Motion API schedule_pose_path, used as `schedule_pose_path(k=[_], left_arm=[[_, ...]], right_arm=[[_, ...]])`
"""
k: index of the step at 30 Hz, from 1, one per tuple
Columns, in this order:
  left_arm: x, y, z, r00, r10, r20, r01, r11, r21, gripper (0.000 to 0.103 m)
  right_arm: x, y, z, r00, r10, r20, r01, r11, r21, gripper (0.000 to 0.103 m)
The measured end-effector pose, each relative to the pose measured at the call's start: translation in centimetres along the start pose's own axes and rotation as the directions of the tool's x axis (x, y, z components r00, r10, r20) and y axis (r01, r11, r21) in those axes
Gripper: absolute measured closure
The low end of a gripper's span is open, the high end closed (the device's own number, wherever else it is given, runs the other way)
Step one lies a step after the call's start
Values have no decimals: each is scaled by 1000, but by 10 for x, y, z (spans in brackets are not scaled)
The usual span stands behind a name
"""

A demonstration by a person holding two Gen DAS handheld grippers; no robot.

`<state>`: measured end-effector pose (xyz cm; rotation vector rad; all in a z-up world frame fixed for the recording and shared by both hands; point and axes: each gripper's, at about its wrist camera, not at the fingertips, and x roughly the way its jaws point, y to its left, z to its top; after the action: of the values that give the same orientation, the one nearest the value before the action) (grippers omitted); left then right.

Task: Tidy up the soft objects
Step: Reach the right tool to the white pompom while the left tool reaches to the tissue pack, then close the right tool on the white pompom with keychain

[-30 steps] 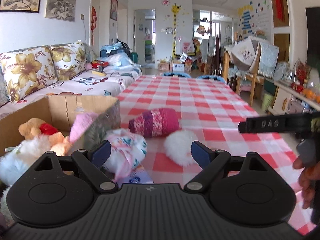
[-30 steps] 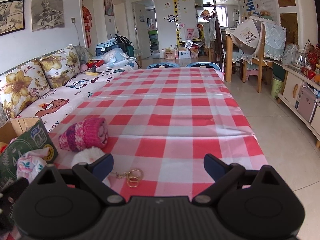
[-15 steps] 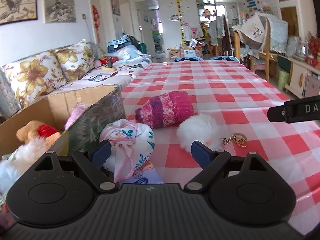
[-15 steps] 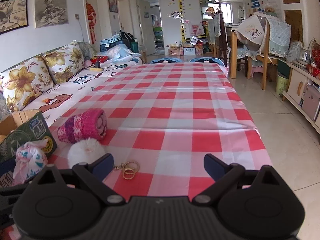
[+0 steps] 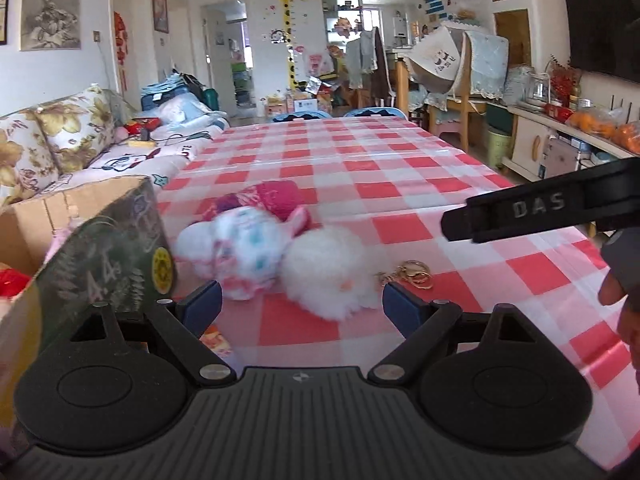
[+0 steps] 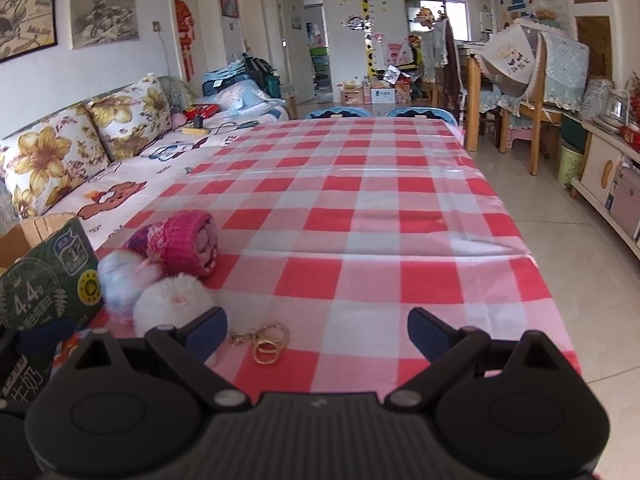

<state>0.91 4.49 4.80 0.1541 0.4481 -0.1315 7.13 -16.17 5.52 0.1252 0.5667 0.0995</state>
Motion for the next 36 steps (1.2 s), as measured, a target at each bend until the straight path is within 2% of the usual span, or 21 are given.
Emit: schedule_pose_path(k=[6, 11, 14, 22, 29, 31, 34, 36], left_arm=[[4, -3, -6, 996, 91, -19, -90, 994, 60, 0], [-7, -1, -24, 985, 160, -70, -161, 987, 0, 0], [-14, -3, -23, 980, 191, -49, -192, 981, -11, 0], [-6, 3, -20, 971, 192, -146, -202, 978, -59, 0], [-8, 0, -18, 960, 219, -172, -226, 974, -22, 0], [-5, 2, -17, 961, 217, -174, -222, 975, -12, 0], [-2, 3, -16, 963, 206, -174, -209, 978, 1, 0], [0, 4, -15, 965, 198, -174, -200, 980, 8, 0]], right_arm=[[10, 20, 8, 998, 63, 1, -63, 998, -23, 6], [20, 38, 12, 991, 136, -16, -137, 988, -74, 6], [29, 49, 13, 987, 159, -37, -163, 981, -110, 6], [53, 61, 9, 982, 166, -90, -178, 971, -158, 6], [68, 65, 8, 979, 176, -104, -192, 967, -170, 7], [70, 69, 7, 978, 180, -109, -197, 963, -182, 9], [74, 72, 5, 978, 175, -116, -195, 962, -189, 19], [76, 71, 4, 974, 186, -130, -208, 961, -183, 34]])
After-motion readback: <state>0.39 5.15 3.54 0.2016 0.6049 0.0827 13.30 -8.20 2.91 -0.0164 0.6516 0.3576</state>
